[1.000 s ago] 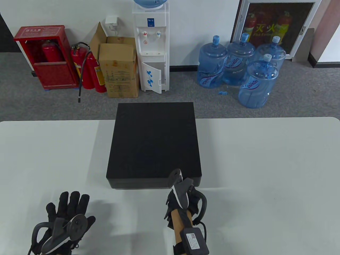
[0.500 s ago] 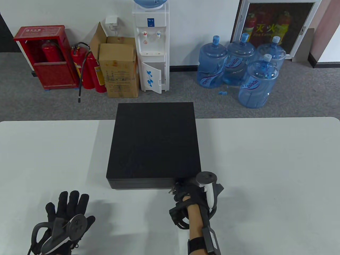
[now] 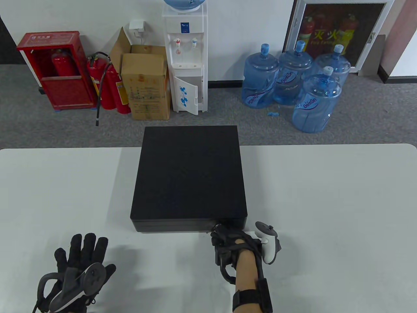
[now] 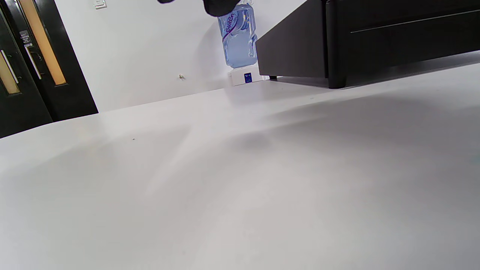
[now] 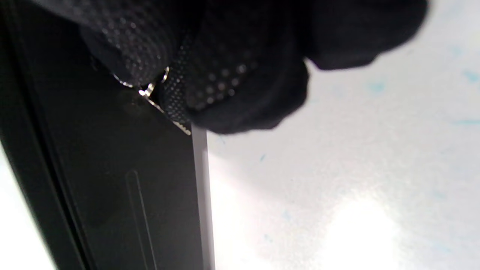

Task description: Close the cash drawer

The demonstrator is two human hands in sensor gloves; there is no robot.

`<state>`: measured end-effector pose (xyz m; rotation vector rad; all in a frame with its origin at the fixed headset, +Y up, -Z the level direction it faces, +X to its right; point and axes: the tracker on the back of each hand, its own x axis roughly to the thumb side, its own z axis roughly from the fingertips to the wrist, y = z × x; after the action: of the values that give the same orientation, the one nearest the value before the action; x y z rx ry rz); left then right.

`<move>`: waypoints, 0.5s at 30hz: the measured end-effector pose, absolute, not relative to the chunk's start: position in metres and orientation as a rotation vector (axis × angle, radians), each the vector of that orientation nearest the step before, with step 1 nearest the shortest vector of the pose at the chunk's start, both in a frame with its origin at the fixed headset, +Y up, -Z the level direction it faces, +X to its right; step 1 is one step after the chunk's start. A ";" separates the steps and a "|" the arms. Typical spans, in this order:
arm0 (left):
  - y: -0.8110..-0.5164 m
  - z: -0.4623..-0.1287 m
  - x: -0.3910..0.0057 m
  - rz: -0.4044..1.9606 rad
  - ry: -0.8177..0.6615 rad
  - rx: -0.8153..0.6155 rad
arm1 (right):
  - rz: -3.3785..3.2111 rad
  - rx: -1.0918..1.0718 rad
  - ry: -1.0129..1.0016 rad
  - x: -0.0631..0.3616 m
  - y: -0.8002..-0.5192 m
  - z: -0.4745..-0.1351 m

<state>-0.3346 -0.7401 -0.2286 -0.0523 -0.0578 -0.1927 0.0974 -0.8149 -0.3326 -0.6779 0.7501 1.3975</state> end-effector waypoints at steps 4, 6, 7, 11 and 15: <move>-0.742 -0.230 -0.333 -0.207 -0.058 -0.064 | 1.393 -0.681 0.732 0.094 -0.815 -0.329; -0.741 -0.230 -0.334 -0.217 -0.056 -0.056 | 1.385 -0.687 0.718 0.093 -0.816 -0.327; -0.741 -0.230 -0.334 -0.216 -0.055 -0.053 | 1.376 -0.688 0.717 0.093 -0.816 -0.326; -0.739 -0.229 -0.334 -0.222 -0.055 -0.038 | 1.365 -0.700 0.688 0.091 -0.817 -0.322; -0.739 -0.229 -0.333 -0.225 -0.058 -0.035 | 1.357 -0.729 0.684 0.088 -0.814 -0.319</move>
<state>-0.3335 -0.7391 -0.2293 -0.0348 -0.0576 -0.2254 0.0885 -0.8138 -0.3194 -0.7288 0.6841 1.3568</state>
